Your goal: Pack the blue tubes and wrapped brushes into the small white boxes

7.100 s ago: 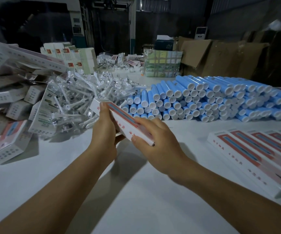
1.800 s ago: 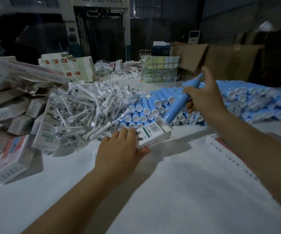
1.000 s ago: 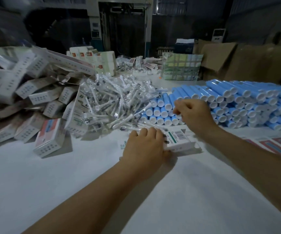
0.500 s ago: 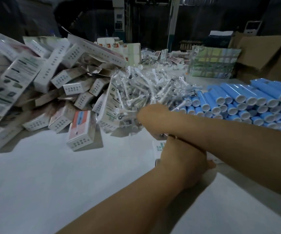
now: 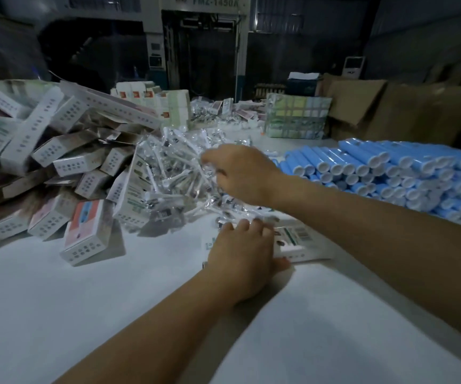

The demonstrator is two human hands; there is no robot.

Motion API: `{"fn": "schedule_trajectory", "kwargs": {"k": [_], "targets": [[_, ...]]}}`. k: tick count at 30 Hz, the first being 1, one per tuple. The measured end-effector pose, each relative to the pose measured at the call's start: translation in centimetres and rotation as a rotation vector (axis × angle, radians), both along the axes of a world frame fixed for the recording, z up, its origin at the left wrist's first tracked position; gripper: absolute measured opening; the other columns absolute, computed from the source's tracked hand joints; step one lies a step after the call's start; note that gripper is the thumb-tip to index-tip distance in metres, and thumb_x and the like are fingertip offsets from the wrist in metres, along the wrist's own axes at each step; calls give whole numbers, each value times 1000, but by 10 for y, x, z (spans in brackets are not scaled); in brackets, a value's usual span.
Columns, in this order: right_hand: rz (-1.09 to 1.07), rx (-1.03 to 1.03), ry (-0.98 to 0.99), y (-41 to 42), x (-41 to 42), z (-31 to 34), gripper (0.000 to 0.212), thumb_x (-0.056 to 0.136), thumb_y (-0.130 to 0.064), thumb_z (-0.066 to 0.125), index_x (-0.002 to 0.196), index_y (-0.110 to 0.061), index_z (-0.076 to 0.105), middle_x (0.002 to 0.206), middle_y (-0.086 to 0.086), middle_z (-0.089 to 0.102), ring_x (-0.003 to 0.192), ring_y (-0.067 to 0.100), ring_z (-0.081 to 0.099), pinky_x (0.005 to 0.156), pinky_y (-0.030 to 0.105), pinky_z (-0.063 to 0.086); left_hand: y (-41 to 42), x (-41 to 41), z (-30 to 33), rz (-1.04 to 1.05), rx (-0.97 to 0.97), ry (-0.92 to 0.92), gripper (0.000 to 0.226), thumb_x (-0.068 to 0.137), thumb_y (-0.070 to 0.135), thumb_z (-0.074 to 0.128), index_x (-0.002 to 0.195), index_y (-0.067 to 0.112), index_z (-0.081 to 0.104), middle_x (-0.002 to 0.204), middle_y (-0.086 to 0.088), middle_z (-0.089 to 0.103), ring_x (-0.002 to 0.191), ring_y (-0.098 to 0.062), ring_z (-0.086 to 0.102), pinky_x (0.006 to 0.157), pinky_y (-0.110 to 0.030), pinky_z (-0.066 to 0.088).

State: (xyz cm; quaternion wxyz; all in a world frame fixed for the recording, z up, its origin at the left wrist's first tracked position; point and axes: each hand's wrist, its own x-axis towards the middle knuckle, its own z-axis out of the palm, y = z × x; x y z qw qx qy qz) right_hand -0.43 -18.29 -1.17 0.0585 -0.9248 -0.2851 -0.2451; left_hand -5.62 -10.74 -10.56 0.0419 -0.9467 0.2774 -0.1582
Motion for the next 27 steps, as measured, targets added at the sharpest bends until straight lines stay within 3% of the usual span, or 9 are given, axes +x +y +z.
{"fn": "schedule_trajectory", "kwargs": {"k": [2, 5, 7, 11, 15, 19, 23, 27], "targets": [[-7, 440, -89, -41, -13, 13, 21, 92, -3, 50, 107, -9, 62, 78, 7, 62, 58, 14, 52, 55, 25, 41, -1, 0, -1, -66, -79, 1, 63, 90, 65, 35, 127, 15, 41, 122, -5, 51, 111, -28, 48, 89, -40, 36], [-149, 1141, -42, -102, -36, 4, 17, 88, -1, 57, 90, -18, 59, 67, 2, 60, 47, 10, 56, 45, 23, 47, -3, 2, -1, -45, -103, -39, 61, 90, 66, 29, 125, 18, 41, 124, -3, 50, 112, -25, 47, 88, -38, 35], [-289, 1434, -23, -130, -52, -23, 20, 86, 0, 59, 84, -19, 58, 64, 2, 61, 43, 6, 54, 41, 20, 43, -4, 4, 1, -14, -132, -32, 60, 90, 66, 28, 125, 20, 40, 125, -1, 49, 114, -23, 46, 89, -36, 35], [-457, 1579, 40, -146, -60, -68, 21, 85, -3, 64, 77, -21, 56, 68, 5, 63, 44, 1, 52, 43, 17, 42, -6, 4, 2, 33, -145, -44, 63, 85, 69, 23, 124, 22, 39, 121, 1, 49, 110, -21, 48, 83, -33, 35], [-432, 1542, 81, -134, -52, -74, 19, 80, -6, 69, 73, -19, 58, 69, 4, 67, 67, 16, 64, 63, 28, 49, -11, 1, 2, 43, -179, -89, 71, 79, 69, 16, 124, 21, 40, 118, 1, 51, 105, -21, 49, 77, -33, 34], [-357, 1465, 143, -115, -55, -84, 15, 83, -15, 69, 71, -21, 62, 58, -13, 67, 58, 1, 65, 51, 12, 46, -16, 2, 1, 37, -161, -117, 74, 80, 70, 16, 127, 18, 41, 117, -1, 52, 103, -23, 50, 78, -35, 36], [-358, 1339, 189, -107, -61, -88, 28, 92, -27, 59, 66, -24, 69, 60, -12, 66, 58, 2, 63, 50, 20, 49, -19, 3, -1, 29, -172, -120, 73, 81, 68, 24, 126, 15, 46, 115, -3, 55, 101, -25, 52, 77, -36, 38], [-269, 1412, 282, -103, -70, -82, 34, 99, -29, 46, 71, -32, 65, 68, -17, 69, 66, -2, 66, 54, 10, 46, -18, 3, 0, 45, -189, -128, 72, 81, 67, 26, 126, 15, 45, 115, -3, 55, 102, -25, 51, 78, -37, 38]]}}
